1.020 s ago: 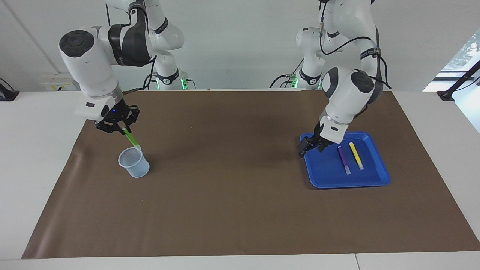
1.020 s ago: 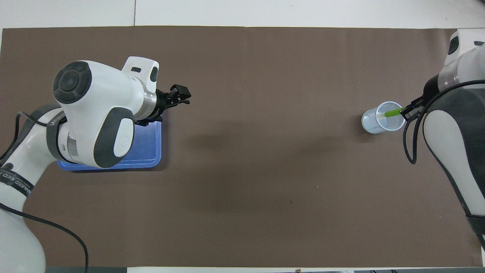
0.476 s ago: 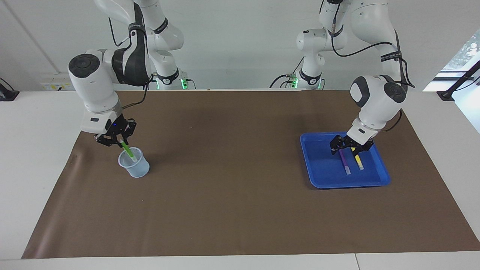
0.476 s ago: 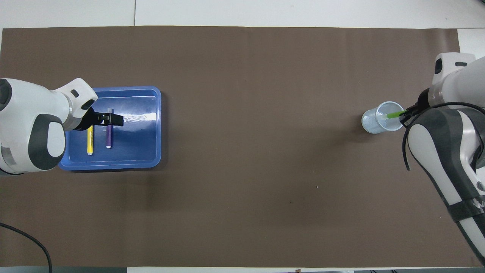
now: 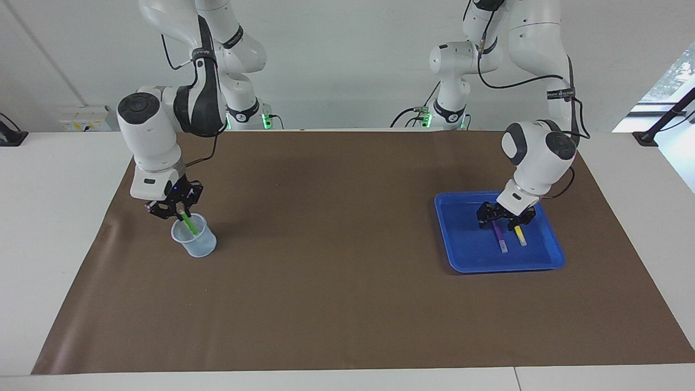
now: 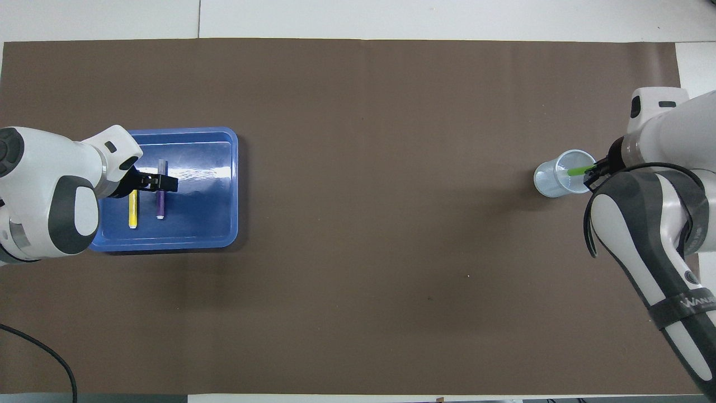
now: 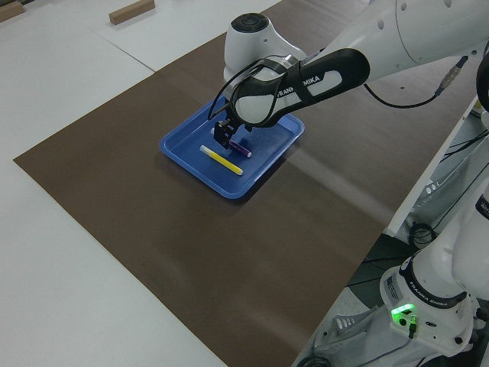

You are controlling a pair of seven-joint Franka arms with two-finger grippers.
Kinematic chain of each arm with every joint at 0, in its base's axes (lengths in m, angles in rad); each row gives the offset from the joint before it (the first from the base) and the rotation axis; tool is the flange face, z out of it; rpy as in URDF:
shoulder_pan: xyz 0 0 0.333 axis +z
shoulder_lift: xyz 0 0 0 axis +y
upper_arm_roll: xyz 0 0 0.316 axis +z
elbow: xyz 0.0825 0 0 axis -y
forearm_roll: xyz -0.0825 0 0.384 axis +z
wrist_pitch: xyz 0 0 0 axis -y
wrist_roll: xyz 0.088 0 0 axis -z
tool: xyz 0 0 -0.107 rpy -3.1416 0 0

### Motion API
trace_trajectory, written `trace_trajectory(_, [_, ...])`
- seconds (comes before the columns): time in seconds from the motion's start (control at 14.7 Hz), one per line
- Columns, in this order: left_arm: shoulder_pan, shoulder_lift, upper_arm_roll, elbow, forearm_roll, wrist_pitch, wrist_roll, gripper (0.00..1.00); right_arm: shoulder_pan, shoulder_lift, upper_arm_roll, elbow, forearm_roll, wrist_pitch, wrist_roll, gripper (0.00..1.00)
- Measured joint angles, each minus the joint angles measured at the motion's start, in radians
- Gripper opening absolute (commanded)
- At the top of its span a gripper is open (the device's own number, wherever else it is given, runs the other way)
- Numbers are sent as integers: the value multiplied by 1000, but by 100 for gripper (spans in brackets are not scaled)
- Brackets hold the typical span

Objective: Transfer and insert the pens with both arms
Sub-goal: 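Grasp the purple pen with the left gripper while the right gripper releases, then lift the purple pen toward the right gripper while the right gripper approaches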

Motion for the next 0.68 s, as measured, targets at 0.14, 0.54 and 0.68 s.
trace_trajectory(0.14, [0, 7, -1, -4, 0, 12, 0, 13, 0, 0, 0, -17, 0, 19, 0, 11])
trace_trajectory(0.54, [9, 8, 5, 1, 6, 18, 0, 0, 0, -1, 0, -27, 0, 22, 0, 84])
trace_trajectory(0.68, [9, 3, 4, 8, 6, 12, -11, 0, 0, -1, 0, -27, 0, 23, 0, 100])
